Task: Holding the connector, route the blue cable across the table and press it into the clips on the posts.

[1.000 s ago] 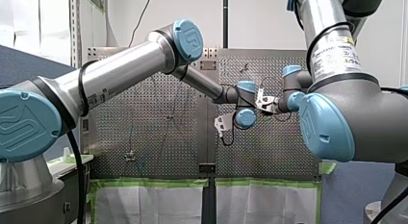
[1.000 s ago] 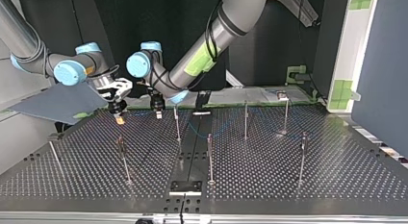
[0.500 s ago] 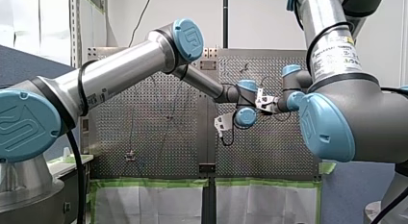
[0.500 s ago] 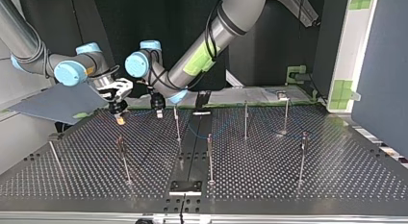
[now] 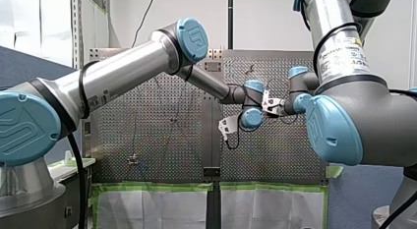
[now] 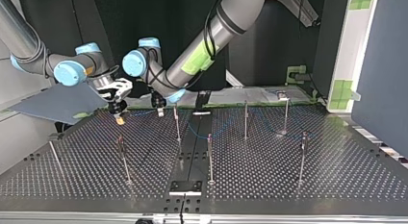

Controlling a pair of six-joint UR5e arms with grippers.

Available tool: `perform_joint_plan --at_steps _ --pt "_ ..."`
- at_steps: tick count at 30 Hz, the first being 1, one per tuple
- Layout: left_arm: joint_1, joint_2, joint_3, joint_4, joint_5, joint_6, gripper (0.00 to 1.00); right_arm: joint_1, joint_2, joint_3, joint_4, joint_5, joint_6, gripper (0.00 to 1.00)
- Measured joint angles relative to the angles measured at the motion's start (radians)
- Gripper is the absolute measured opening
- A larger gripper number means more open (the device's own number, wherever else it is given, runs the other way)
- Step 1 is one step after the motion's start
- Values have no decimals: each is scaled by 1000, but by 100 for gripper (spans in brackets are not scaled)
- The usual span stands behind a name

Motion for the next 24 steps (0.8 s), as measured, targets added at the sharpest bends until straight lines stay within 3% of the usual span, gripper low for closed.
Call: perform_joint_plan --at_steps 1,2,3,5,6,8,19,24 --pt "-1 0 1 -2 -9 0 38 0 0 0 0 0 0 0" --pt "-2 1 2 -3 -17 0 26 0 0 0 0 0 0 0" --pt "-3 1 2 -4 -25 0 26 0 0 0 0 0 0 0" --pt "-5 1 3 -4 -40 0 14 0 0 0 0 0 0 0" --pt "-5 1 3 -4 -44 0 14 0 0 0 0 0 0 0" --pt "-6 1 4 -3 -50 0 0 0 0 0 0 0 0 0" --pt "-9 7 12 -8 -55 -4 0 3 0 -4 1 1 5 0" --pt "-14 35 13 -17 -57 -6 0 6 -4 -34 27 2 -1 0"
